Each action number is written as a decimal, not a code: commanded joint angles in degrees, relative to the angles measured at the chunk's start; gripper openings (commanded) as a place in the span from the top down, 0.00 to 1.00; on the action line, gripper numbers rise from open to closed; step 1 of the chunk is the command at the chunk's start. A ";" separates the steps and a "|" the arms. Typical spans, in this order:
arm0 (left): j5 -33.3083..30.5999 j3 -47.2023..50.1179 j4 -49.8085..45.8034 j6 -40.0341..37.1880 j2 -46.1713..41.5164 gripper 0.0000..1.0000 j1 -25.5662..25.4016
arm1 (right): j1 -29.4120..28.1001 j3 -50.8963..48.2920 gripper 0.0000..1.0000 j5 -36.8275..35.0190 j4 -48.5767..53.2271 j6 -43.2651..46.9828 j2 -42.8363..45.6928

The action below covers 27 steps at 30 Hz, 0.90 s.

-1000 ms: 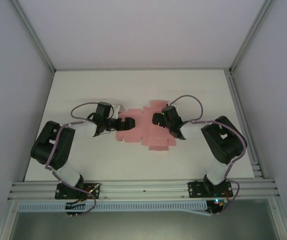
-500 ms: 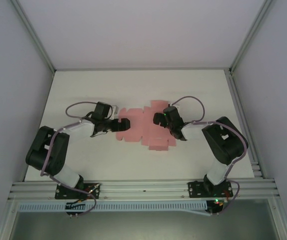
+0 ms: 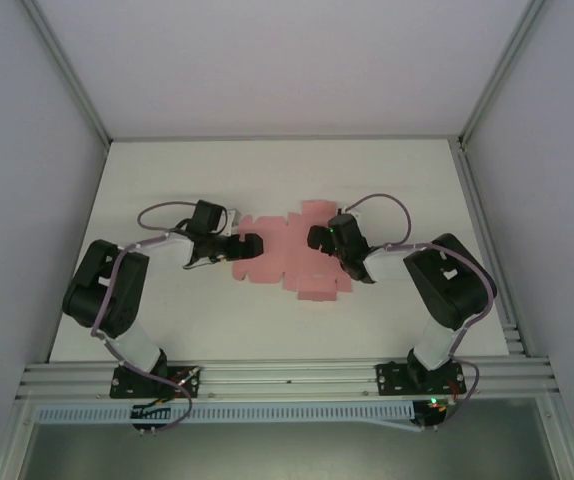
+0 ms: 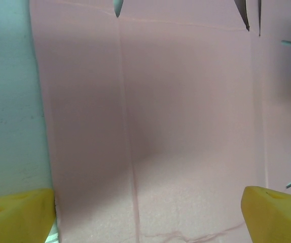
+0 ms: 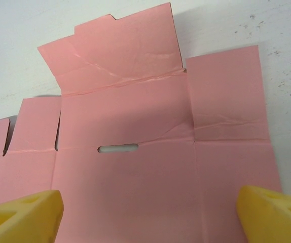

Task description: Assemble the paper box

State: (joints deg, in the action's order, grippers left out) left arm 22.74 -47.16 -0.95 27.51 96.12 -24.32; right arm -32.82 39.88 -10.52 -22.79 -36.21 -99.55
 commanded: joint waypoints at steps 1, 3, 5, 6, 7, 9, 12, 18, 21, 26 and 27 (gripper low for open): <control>17.96 0.54 16.19 2.37 5.32 0.07 -2.93 | 0.41 -4.23 0.11 4.50 11.11 -3.70 -4.46; 20.88 0.85 19.11 3.26 4.63 0.07 -2.93 | 0.46 -4.72 0.11 4.76 10.07 -3.68 -4.43; 23.61 1.37 23.02 4.71 3.85 0.07 -2.93 | 0.57 -5.61 0.11 5.36 8.40 -3.98 -4.55; 24.90 1.59 25.45 5.80 3.49 0.07 -2.97 | 0.69 -6.02 0.11 5.81 7.32 -4.29 -4.59; 26.09 1.74 27.73 6.65 3.29 0.08 -2.94 | 0.83 -6.37 0.11 6.16 6.53 -4.58 -4.71; 27.66 1.89 32.29 9.04 3.20 0.09 -2.93 | 1.25 -7.31 0.11 7.07 4.39 -4.97 -4.70; 30.04 1.89 37.91 11.22 3.26 0.09 -3.10 | 1.86 -8.87 0.11 7.80 1.72 -5.08 -4.27; 24.56 -3.45 24.51 4.11 3.10 0.18 -4.54 | 2.93 -10.80 0.11 8.94 -1.15 -4.62 -2.82; 15.80 -5.78 12.83 -1.20 0.96 0.28 -4.76 | 2.91 -10.71 0.11 7.51 0.64 -4.35 -1.82; 4.83 -6.95 1.65 -6.37 -2.62 0.63 -4.87 | 3.07 -11.32 0.10 5.26 3.16 -2.80 2.31; 4.20 -6.97 0.98 -6.81 -3.33 0.76 -4.86 | 3.09 -11.29 0.09 4.78 4.45 -2.37 4.06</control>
State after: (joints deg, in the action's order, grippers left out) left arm 33.71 -52.82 8.54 26.24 95.64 -28.77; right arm -30.24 31.86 -6.20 -33.65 -36.60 -96.16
